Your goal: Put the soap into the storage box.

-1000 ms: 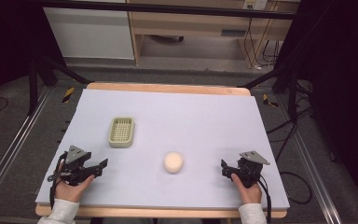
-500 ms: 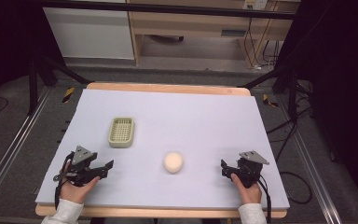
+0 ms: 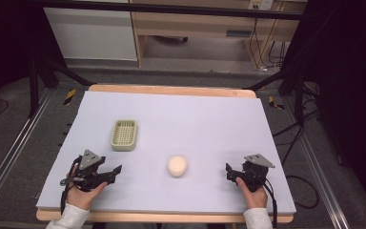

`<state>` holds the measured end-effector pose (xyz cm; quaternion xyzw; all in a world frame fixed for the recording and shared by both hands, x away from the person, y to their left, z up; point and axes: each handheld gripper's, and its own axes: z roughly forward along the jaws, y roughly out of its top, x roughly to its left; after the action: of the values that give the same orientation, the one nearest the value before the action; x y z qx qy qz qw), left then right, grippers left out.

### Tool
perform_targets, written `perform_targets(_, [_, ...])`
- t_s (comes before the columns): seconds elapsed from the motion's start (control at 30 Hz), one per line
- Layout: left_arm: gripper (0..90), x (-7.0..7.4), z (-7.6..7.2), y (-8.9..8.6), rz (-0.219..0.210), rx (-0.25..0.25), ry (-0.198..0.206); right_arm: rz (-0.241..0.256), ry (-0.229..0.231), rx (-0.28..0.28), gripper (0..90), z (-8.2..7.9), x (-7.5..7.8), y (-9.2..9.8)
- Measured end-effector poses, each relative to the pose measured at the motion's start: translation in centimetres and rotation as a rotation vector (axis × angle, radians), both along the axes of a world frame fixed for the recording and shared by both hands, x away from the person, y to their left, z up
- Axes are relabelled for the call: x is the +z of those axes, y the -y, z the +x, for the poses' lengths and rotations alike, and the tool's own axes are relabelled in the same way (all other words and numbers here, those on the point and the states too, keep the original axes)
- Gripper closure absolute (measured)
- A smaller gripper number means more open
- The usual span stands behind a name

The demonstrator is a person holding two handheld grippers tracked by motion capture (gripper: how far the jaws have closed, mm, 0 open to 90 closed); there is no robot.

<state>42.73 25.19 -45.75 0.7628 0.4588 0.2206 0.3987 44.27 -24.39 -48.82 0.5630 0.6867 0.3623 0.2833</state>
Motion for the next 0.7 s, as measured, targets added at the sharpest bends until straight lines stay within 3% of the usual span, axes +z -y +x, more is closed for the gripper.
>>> perform_targets(0.7, [26.4,0.2,0.2,2.0,0.011,-0.045,0.004,0.001,-0.002,0.002,4.7,0.0,0.0,0.0])
